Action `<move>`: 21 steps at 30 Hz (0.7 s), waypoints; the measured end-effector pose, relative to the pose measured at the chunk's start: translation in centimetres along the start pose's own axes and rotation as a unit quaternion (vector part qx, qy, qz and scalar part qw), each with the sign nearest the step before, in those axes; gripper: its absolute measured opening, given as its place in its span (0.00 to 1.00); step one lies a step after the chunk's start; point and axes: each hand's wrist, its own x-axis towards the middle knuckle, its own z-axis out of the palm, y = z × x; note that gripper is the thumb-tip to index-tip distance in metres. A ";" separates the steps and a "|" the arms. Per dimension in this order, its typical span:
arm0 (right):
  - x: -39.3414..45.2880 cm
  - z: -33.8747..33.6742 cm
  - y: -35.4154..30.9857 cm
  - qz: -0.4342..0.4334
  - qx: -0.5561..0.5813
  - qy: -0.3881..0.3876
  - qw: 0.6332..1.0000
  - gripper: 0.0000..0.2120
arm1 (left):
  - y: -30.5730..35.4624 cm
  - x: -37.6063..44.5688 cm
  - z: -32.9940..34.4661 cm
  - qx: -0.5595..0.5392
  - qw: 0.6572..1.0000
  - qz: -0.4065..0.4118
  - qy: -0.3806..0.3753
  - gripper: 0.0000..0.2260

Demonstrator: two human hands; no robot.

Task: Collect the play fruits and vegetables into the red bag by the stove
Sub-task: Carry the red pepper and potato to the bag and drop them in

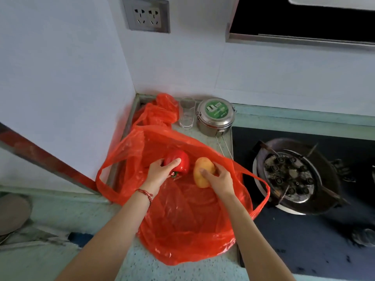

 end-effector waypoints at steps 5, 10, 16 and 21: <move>1.9 0.1 -0.5 -0.001 -0.024 0.015 1.000 0.30 | 0.3 2.1 0.9 0.038 0.999 0.016 -0.003 0.07; 2.4 0.3 -0.7 -0.001 -0.041 0.024 0.999 0.31 | 0.3 2.7 0.9 0.112 0.992 0.047 -0.025 0.11; 2.3 1.0 -0.5 0.010 -0.053 0.029 0.998 0.31 | 0.1 3.0 0.3 0.117 0.991 0.045 -0.053 0.14; 2.4 1.2 -0.6 0.010 -0.058 0.032 0.998 0.33 | 0.3 2.8 0.0 0.099 0.992 0.050 -0.065 0.20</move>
